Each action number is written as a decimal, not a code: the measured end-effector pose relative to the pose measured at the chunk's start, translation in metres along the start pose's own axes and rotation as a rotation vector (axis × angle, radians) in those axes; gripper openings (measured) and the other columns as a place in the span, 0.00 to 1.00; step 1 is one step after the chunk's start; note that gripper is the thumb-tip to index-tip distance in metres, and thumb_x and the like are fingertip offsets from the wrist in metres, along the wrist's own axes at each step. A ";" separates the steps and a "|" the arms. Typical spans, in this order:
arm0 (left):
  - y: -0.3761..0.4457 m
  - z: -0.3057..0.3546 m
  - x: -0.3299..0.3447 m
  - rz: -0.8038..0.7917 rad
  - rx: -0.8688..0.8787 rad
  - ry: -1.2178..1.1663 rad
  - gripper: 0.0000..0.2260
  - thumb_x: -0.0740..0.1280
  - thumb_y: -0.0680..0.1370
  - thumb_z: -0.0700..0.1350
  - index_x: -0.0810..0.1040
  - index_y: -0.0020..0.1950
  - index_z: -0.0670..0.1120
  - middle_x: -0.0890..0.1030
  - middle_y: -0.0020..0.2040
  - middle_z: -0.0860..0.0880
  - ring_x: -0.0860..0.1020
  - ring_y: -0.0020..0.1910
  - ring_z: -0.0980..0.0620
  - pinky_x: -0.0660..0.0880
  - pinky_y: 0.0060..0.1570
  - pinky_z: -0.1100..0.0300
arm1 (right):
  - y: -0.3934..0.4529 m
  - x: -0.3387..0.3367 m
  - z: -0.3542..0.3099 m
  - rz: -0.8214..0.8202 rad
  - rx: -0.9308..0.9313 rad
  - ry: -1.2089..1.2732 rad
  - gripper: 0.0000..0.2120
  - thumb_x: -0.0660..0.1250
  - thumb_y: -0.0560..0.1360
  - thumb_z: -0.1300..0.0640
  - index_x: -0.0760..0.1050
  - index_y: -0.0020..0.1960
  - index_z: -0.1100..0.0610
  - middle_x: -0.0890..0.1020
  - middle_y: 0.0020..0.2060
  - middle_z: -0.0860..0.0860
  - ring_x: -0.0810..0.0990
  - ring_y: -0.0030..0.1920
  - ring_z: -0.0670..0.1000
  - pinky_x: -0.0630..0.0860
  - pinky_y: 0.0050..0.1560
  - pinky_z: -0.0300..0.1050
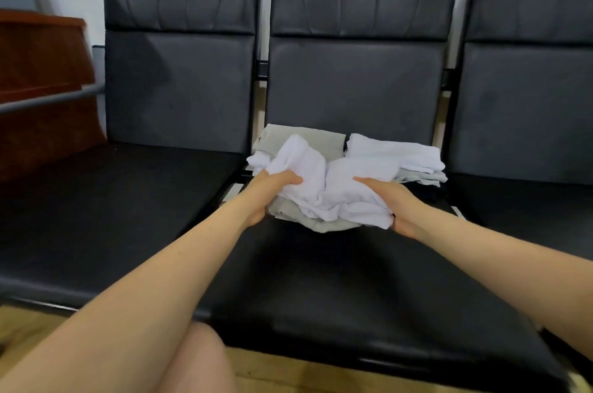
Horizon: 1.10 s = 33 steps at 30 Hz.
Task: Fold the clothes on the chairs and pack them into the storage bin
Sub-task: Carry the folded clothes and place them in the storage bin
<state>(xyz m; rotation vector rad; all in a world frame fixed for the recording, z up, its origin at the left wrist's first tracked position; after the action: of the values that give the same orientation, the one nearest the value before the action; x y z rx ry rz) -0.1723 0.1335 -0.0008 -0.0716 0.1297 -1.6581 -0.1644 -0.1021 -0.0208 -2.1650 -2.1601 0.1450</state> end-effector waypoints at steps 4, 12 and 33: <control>-0.008 0.012 0.035 0.007 0.099 -0.119 0.22 0.71 0.73 0.57 0.75 0.62 0.47 0.81 0.56 0.46 0.80 0.54 0.48 0.77 0.57 0.51 | -0.031 -0.028 -0.031 0.106 -0.091 -0.120 0.07 0.68 0.76 0.48 0.77 0.47 0.51 0.84 0.36 0.45 0.83 0.38 0.43 0.78 0.36 0.36; 0.003 0.015 0.091 0.143 0.117 -0.311 0.20 0.67 0.74 0.60 0.75 0.62 0.52 0.79 0.60 0.51 0.77 0.60 0.48 0.72 0.63 0.49 | -0.048 -0.069 -0.059 0.140 -0.162 -0.092 0.17 0.72 0.73 0.50 0.75 0.60 0.51 0.82 0.54 0.49 0.81 0.54 0.50 0.78 0.54 0.46; 0.169 0.205 0.106 0.169 -0.159 -0.311 0.27 0.71 0.66 0.57 0.77 0.64 0.48 0.81 0.59 0.47 0.79 0.58 0.45 0.75 0.60 0.49 | 0.158 -0.112 -0.223 0.142 -0.043 0.257 0.21 0.73 0.72 0.53 0.76 0.63 0.56 0.84 0.54 0.53 0.83 0.53 0.54 0.79 0.53 0.50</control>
<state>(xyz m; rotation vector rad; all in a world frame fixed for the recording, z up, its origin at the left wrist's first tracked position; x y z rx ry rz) 0.0101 0.0050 0.1771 -0.4260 0.0296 -1.4470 0.0195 -0.2123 0.1824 -2.2190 -1.8888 -0.1648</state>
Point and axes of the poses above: each hand's wrist, its own y-axis towards the middle knuckle, its own x-axis out of the palm, z = x × y, the point moved 3 cm from there along y, towards the middle knuckle
